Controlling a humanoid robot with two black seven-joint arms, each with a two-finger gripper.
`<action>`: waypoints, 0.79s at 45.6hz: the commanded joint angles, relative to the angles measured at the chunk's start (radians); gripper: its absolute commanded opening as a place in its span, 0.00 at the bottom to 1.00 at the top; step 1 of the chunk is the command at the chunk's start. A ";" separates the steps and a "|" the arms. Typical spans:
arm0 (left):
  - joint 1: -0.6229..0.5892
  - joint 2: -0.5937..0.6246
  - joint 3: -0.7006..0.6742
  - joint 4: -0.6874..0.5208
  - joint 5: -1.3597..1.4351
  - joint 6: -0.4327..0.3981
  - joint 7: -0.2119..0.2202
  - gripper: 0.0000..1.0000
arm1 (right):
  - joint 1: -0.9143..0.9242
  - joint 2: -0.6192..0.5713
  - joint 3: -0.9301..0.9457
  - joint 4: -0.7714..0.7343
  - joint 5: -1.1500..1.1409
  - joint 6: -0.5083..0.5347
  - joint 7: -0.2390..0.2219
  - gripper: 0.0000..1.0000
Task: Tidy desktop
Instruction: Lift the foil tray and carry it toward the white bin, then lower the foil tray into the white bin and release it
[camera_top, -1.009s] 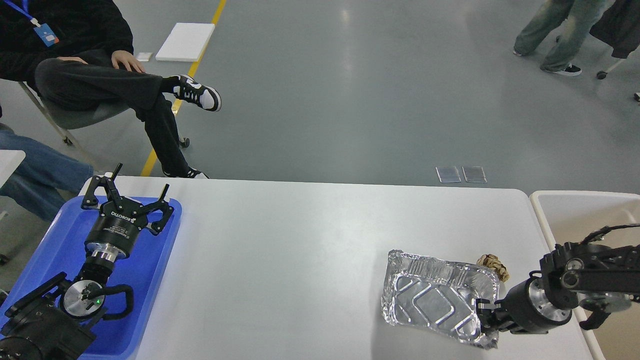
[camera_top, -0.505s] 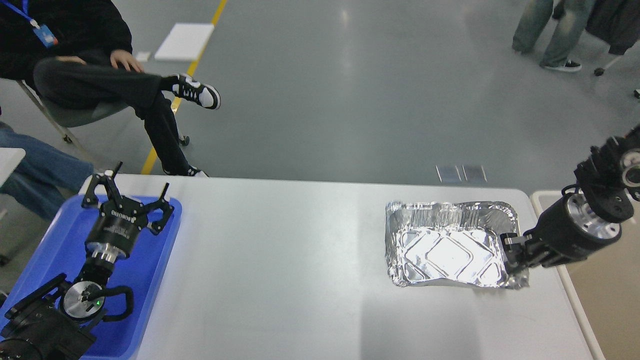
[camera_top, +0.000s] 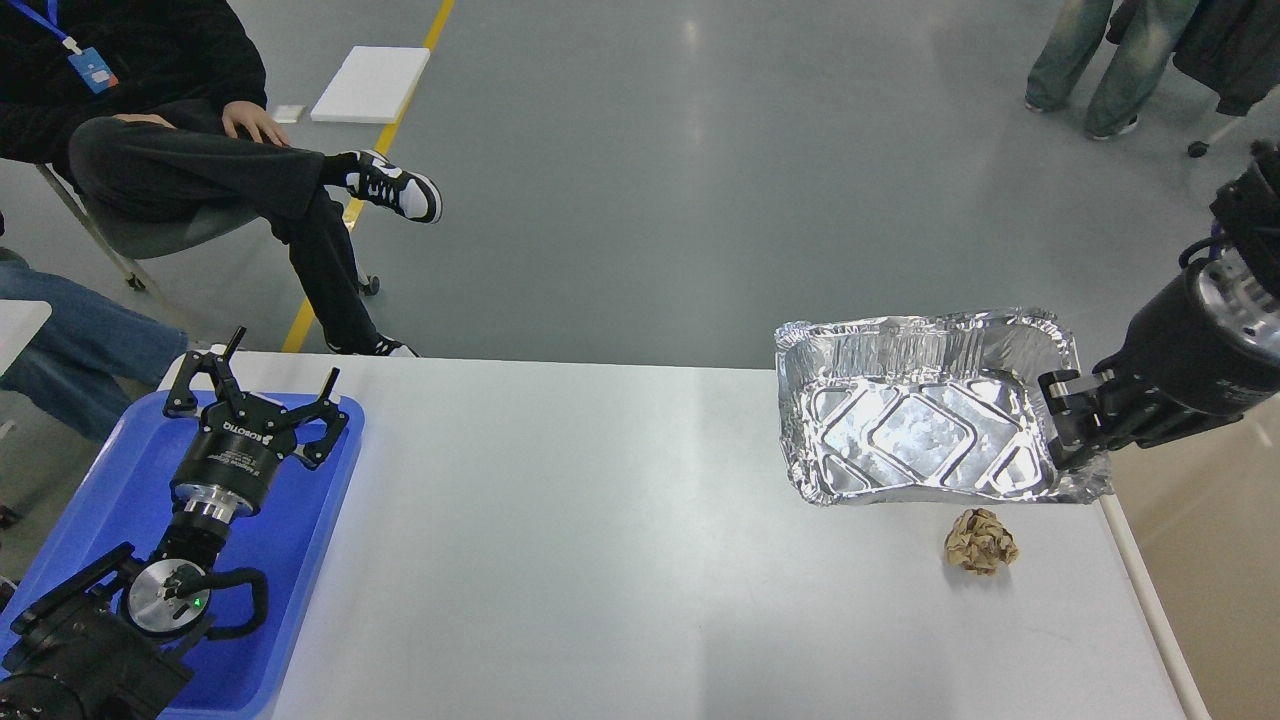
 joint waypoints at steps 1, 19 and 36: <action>0.000 0.000 0.000 0.000 0.000 0.000 0.001 0.99 | 0.061 0.004 -0.030 -0.001 0.012 0.034 0.000 0.00; 0.000 0.001 0.000 0.000 0.000 0.000 0.000 0.99 | 0.055 -0.022 -0.117 -0.043 0.004 0.017 0.000 0.00; 0.000 0.000 0.000 0.000 0.000 0.000 0.000 0.99 | -0.019 -0.182 -0.214 -0.190 0.001 -0.063 0.000 0.00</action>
